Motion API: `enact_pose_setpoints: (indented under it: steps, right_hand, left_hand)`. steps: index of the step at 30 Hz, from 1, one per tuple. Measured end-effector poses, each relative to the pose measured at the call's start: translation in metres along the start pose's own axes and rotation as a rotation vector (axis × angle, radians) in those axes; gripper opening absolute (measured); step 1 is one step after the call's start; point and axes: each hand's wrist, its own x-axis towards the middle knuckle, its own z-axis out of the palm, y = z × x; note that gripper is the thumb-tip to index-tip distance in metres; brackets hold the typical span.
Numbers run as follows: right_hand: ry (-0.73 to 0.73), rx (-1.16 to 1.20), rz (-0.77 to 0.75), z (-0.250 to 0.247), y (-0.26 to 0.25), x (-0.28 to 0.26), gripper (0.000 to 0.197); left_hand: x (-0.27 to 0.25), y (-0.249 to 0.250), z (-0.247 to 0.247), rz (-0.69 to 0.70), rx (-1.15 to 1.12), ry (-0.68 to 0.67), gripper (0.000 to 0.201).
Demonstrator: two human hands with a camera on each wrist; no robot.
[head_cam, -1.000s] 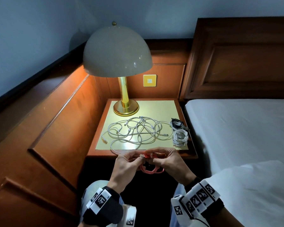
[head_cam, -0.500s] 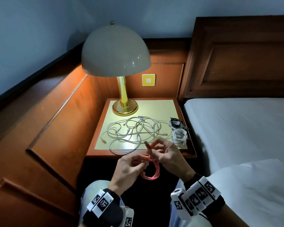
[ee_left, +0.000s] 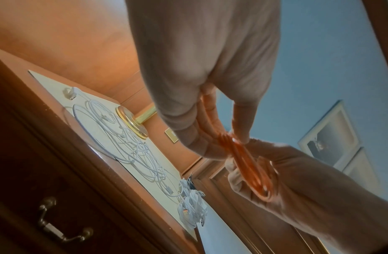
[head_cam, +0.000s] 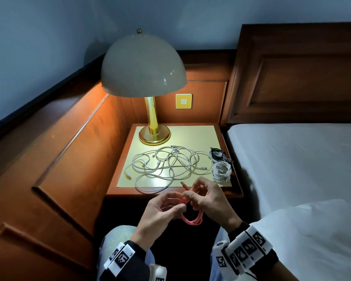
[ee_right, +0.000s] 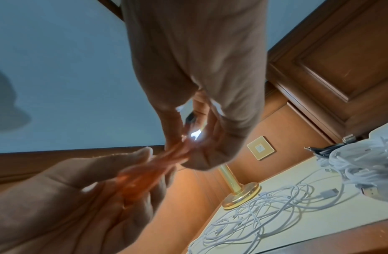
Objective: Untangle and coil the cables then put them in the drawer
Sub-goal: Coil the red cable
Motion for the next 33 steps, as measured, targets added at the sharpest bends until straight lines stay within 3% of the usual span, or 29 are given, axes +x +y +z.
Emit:
enact_pose_setpoints:
  steps: [5, 10, 22, 33]
  right_hand:
    - [-0.028, 0.098, -0.013, 0.001, 0.001, 0.000, 0.014]
    - [-0.095, 0.117, 0.000, -0.001, 0.002, -0.002, 0.017]
    - [-0.112, 0.067, 0.025, -0.027, 0.013, -0.011, 0.048]
    - [-0.099, -0.116, 0.042, -0.058, 0.031, -0.013, 0.073]
  left_hand:
    - [0.000, 0.001, -0.005, 0.029, 0.044, 0.009, 0.022]
    - [0.000, 0.004, -0.004, 0.079, 0.069, 0.007, 0.020]
    - [0.013, 0.006, -0.002, 0.020, -0.069, 0.133, 0.026]
    - [0.048, -0.003, 0.028, -0.068, -0.071, 0.079, 0.028]
